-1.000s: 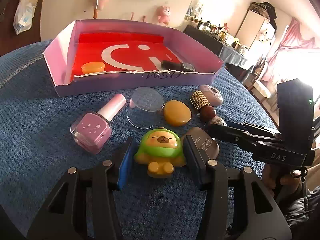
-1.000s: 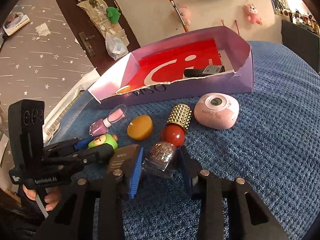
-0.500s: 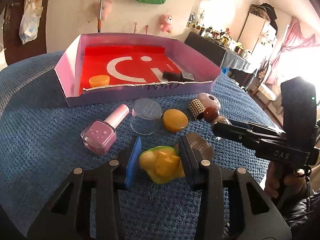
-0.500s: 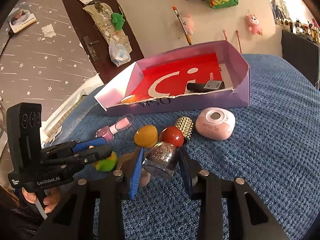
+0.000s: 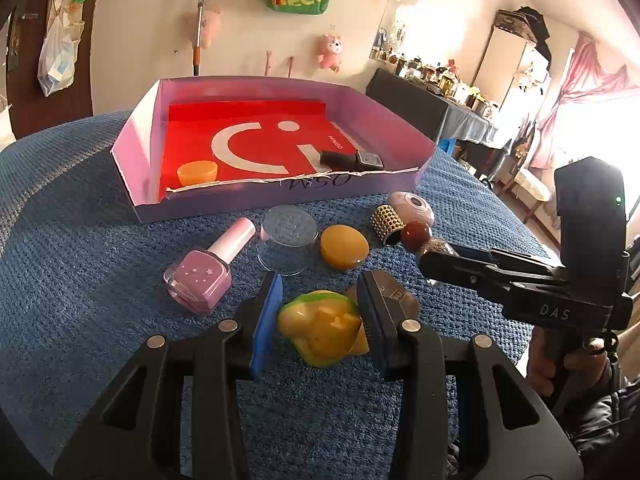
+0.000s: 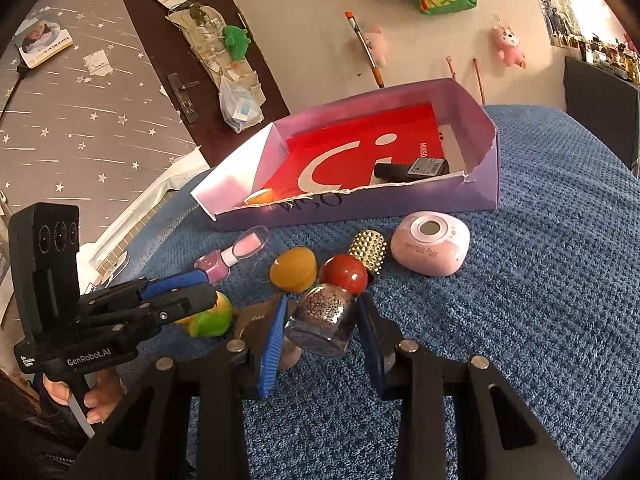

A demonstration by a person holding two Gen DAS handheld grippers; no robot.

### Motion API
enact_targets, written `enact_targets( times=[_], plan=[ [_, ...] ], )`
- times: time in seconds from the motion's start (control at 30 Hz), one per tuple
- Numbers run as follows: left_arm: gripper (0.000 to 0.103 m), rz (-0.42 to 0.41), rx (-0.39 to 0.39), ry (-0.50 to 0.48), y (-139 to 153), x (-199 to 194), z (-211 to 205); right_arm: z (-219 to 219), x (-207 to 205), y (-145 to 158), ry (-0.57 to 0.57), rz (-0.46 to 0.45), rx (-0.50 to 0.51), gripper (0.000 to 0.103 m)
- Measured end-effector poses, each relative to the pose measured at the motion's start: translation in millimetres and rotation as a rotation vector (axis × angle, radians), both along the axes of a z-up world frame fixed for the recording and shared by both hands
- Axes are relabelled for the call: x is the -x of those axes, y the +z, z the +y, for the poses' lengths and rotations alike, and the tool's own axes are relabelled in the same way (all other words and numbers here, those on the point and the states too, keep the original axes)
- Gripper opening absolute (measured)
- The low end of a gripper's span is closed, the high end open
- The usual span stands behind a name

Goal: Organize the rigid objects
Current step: 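Carry the duck toy into the box with the left tool while the right tool carries the glitter bottle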

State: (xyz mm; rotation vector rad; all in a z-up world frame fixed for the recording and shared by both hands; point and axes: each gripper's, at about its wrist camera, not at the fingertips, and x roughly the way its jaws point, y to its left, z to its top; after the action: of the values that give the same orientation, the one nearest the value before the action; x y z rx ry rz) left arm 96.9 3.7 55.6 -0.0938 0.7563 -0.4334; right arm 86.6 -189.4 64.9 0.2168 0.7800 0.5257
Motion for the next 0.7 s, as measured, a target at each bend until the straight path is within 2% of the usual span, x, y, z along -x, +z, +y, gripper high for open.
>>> enact_targets(
  times=[0.53,0.7],
  plan=[
    [0.037,-0.01,0.007,0.004,2.3,-1.1,-0.3,3.1,0.3,-1.1,0.005,-0.004,0.008,0.038],
    [0.037,-0.029,0.028,0.002,14.9,-4.0,0.8,5.6,-2.0,1.9,0.02,-0.003,-0.001,0.038]
  ],
)
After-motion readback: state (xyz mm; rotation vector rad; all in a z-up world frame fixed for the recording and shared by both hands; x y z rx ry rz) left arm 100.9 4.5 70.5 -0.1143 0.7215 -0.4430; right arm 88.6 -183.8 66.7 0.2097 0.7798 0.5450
